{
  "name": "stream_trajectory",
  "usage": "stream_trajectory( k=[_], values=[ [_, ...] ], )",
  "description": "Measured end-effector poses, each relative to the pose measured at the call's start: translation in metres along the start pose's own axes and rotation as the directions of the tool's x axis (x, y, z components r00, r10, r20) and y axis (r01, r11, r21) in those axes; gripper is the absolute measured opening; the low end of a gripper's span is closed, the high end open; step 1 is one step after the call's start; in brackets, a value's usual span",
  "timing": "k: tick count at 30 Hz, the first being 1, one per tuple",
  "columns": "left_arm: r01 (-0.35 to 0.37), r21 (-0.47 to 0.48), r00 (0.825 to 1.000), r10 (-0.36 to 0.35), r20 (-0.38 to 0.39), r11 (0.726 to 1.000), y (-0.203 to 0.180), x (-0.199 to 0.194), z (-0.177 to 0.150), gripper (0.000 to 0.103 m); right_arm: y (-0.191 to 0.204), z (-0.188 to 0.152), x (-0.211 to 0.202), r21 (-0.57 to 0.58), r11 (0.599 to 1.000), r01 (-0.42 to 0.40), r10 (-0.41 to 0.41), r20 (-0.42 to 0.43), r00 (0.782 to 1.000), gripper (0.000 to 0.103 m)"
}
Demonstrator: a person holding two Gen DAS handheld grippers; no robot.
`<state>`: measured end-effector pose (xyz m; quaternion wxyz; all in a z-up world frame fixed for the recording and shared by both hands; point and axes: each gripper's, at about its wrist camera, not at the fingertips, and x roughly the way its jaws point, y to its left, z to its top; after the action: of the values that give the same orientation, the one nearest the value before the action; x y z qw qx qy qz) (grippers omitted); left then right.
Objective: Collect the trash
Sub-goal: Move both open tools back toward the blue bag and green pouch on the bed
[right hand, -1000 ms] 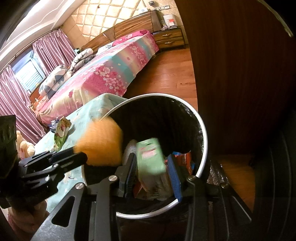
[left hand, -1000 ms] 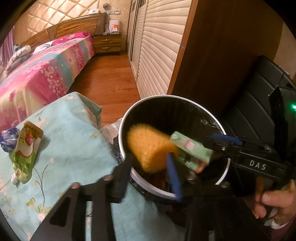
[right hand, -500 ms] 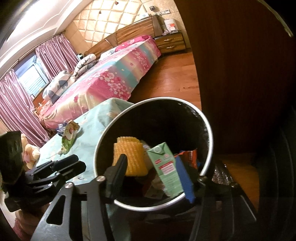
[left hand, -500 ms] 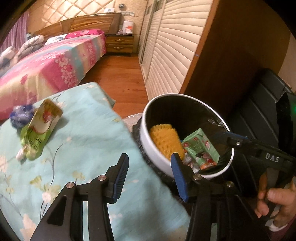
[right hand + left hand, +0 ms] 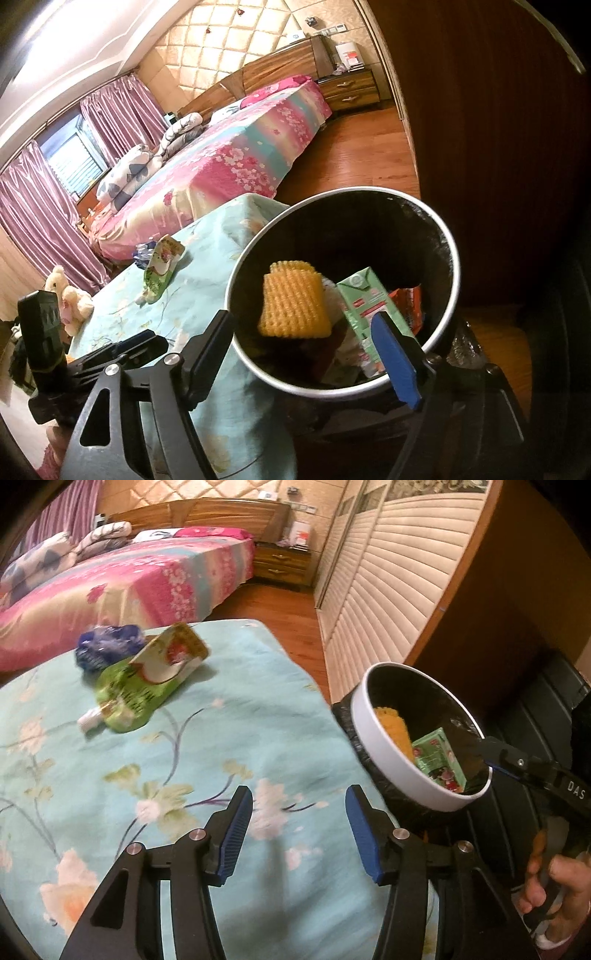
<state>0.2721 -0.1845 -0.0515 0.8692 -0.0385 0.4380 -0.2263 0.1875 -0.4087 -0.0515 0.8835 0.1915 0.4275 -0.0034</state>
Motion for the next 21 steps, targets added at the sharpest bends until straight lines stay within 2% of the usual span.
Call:
stream_trajectory(
  k=[8,21],
  values=[
    [-0.056,-0.015,0.998,0.057,0.037,0.998,0.018,-0.022,-0.008,0.058,0.02,-0.006,0.0,-0.015,0.999,-0.034,0.034,0.007,0.999,0.083],
    [-0.114,-0.106,0.992,0.119,0.049,0.988,0.064,-0.047,-0.028,0.059,0.074,-0.018,0.017,-0.083,0.99,-0.116,0.114,-0.031,0.993,0.086]
  ],
)
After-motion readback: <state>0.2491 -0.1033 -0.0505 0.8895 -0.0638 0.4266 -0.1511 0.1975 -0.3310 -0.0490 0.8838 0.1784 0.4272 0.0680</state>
